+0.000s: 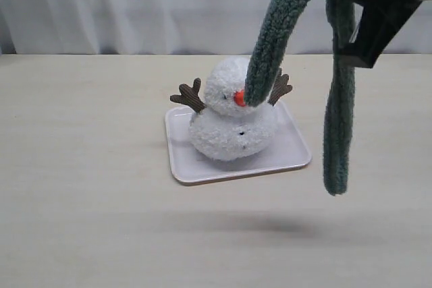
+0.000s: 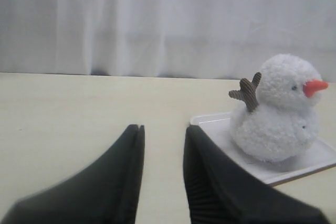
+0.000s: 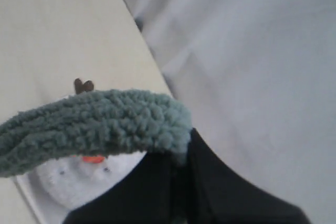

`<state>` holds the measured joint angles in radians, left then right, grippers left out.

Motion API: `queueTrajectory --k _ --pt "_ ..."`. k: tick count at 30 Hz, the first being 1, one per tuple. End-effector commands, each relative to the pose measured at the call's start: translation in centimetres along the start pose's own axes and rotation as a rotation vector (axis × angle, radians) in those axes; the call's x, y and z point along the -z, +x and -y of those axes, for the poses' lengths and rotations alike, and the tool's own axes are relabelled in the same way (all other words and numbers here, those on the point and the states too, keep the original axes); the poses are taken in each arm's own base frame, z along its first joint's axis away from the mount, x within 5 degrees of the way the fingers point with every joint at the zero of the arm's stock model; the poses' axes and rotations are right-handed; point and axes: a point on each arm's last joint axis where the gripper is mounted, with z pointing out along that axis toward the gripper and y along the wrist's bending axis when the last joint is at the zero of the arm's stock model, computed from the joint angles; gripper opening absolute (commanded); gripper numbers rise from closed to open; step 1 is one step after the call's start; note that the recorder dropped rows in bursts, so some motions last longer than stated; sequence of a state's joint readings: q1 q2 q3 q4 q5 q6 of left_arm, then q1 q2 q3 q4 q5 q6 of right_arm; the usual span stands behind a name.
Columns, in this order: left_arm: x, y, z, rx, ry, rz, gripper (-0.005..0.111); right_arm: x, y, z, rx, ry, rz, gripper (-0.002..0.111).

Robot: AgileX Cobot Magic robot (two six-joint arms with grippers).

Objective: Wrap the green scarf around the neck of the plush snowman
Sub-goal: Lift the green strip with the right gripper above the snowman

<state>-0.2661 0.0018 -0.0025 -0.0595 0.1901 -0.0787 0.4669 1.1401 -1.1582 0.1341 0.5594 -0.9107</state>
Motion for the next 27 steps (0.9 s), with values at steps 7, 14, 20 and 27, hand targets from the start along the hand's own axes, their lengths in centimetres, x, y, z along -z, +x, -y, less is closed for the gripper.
queueTrajectory --k 7,14,20,27 --pt "0.0 0.1 0.0 0.001 0.002 0.001 0.027 -5.8 -0.5 1.7 0.181 0.213 0.113 0.004" --pt "0.0 0.0 0.0 0.001 0.002 0.004 0.027 -8.9 1.1 0.2 0.305 0.079 0.011 0.004" --pt "0.0 0.0 0.0 0.001 0.002 0.008 0.027 -8.9 1.0 0.4 0.402 0.096 0.013 0.004" --pt "0.0 0.0 0.0 0.001 0.002 0.008 0.027 -9.6 0.7 1.0 0.405 0.192 0.054 0.004"
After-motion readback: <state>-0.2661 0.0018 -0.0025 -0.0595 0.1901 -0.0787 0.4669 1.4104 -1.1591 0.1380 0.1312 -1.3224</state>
